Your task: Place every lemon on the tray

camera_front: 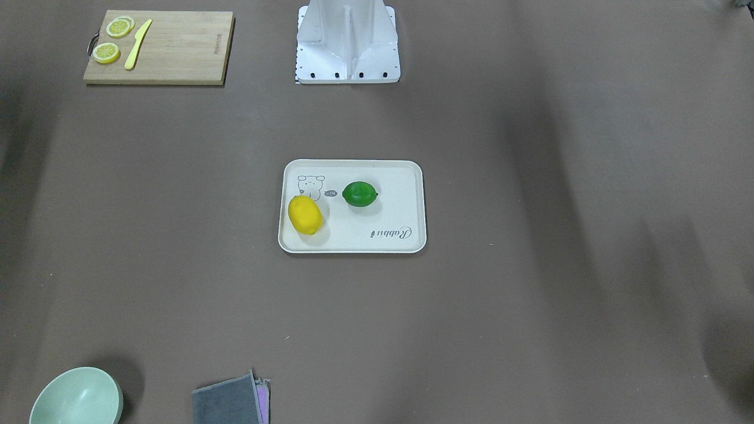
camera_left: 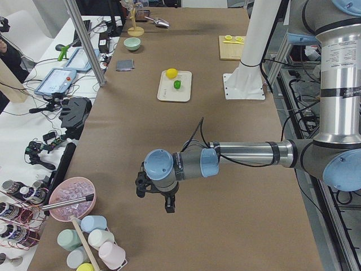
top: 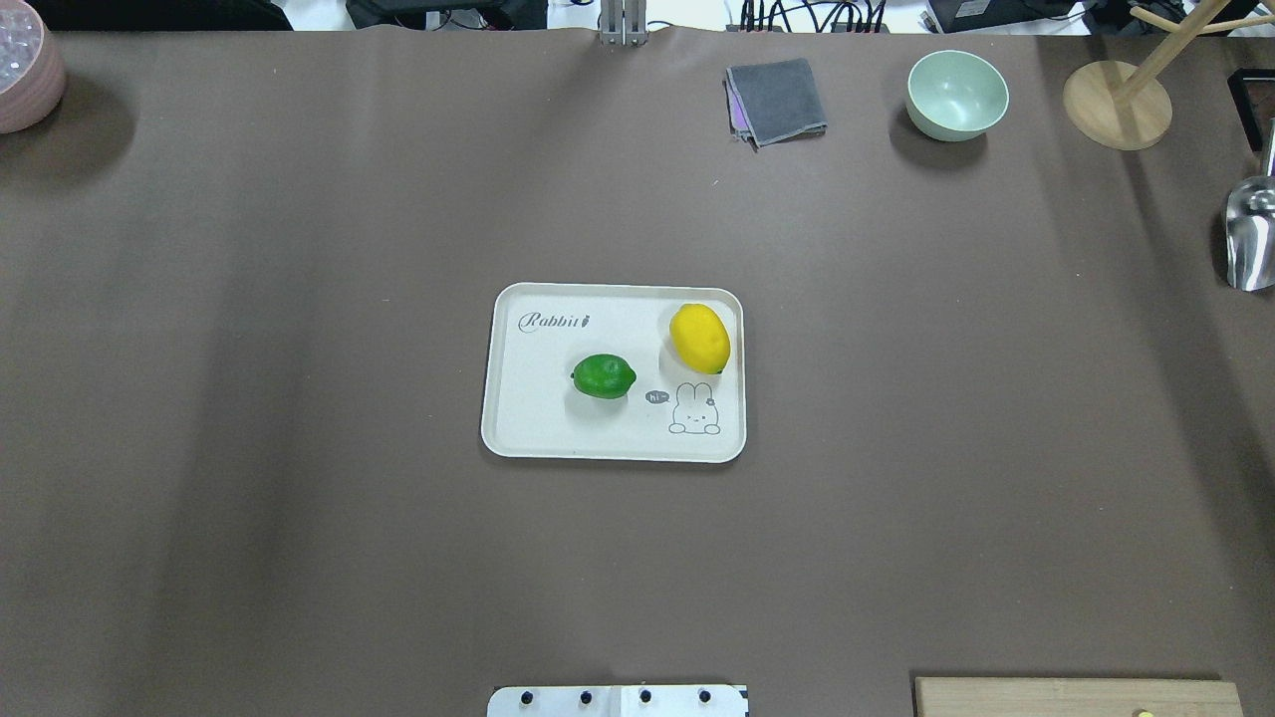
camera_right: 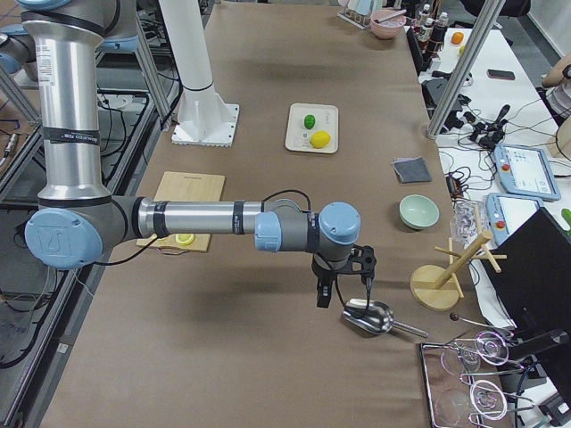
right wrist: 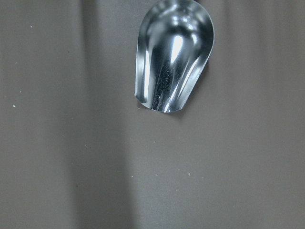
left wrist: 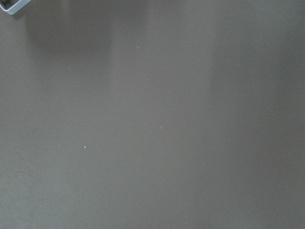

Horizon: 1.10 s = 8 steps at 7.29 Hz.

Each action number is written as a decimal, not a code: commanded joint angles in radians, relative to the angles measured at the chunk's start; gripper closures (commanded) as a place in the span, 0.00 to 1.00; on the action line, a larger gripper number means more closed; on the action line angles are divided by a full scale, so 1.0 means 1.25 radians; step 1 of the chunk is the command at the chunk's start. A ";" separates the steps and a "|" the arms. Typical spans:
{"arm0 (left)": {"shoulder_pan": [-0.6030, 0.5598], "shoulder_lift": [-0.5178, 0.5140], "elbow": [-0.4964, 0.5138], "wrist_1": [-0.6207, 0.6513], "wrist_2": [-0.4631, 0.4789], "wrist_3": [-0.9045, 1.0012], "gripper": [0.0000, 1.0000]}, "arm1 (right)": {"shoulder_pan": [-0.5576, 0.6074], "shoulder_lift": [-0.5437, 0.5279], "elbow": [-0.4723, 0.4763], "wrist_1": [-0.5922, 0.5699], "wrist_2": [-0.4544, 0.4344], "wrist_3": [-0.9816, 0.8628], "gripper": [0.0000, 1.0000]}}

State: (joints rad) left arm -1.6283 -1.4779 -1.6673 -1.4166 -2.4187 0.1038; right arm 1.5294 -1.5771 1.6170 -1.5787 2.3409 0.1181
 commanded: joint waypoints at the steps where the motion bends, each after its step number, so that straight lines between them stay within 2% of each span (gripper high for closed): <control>1: 0.044 -0.008 -0.016 -0.001 0.031 -0.018 0.02 | 0.000 0.000 0.000 0.000 -0.001 -0.002 0.00; 3: 0.079 0.001 -0.031 -0.052 0.062 -0.134 0.02 | 0.000 0.000 -0.001 0.000 0.000 -0.005 0.00; 8: 0.079 0.023 -0.028 -0.055 0.062 -0.131 0.02 | 0.000 0.001 -0.003 0.000 0.000 -0.006 0.00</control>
State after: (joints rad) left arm -1.5294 -1.4524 -1.7033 -1.4842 -2.3409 -0.0605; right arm 1.5294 -1.5755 1.6139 -1.5785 2.3409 0.1117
